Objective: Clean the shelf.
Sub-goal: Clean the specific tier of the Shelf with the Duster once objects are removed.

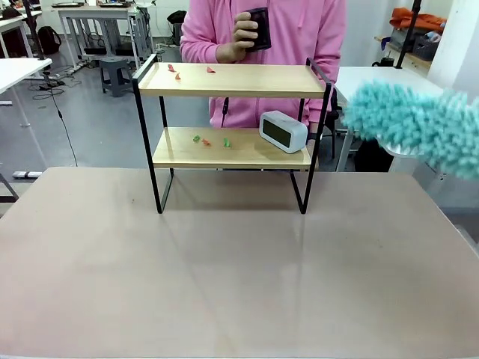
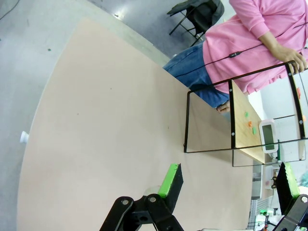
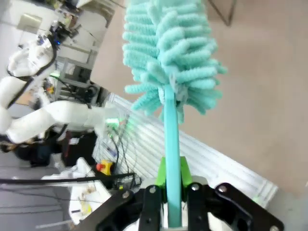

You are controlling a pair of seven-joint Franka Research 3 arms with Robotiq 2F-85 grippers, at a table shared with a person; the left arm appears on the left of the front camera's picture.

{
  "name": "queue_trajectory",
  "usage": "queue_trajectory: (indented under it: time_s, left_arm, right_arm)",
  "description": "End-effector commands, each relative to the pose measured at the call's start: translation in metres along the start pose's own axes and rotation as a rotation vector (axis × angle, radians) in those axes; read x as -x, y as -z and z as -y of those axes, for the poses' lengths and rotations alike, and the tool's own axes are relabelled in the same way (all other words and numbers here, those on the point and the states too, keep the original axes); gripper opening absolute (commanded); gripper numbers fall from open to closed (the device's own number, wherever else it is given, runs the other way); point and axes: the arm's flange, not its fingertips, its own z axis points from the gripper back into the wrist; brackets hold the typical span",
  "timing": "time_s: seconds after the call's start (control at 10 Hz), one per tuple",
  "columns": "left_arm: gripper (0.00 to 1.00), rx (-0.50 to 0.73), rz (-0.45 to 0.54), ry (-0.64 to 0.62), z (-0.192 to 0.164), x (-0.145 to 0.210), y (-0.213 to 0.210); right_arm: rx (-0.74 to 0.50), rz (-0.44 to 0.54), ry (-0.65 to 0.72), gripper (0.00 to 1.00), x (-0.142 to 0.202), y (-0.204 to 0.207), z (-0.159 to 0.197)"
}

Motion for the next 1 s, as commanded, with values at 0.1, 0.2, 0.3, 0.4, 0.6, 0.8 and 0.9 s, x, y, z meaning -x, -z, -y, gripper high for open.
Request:
queue_trajectory:
  time_s: [0.1,0.2,0.3,0.4,0.6,0.8,0.9]
  left_arm:
    - [1.0,0.011,0.0,-0.01,0.002,0.0,0.0]
    - [1.0,0.011,0.0,-0.01,0.002,0.0,0.0]
    - [1.0,0.011,0.0,-0.01,0.002,0.0,0.0]
    - [1.0,0.011,0.0,-0.01,0.002,0.0,0.0]
    - [1.0,0.011,0.0,-0.01,0.002,0.0,0.0]
    - [1.0,0.011,0.0,-0.01,0.002,0.0,0.0]
    - [1.0,0.011,0.0,-0.01,0.002,0.0,0.0]
  right_arm:
    - [0.083,0.069,-0.087,0.0,-0.049,0.025,-0.064]
    - [0.133,0.116,-0.068,0.0,-0.069,0.052,-0.082]
    - [0.178,0.11,-0.134,0.0,-0.084,0.073,-0.096]
    - [0.163,0.056,-0.172,0.09,-0.102,0.086,-0.108]
    - [0.149,0.032,-0.112,0.05,-0.139,0.121,-0.121]
    - [0.174,0.036,-0.163,0.05,-0.115,0.12,-0.121]
    - [0.174,0.036,-0.163,0.05,-0.115,0.12,-0.121]
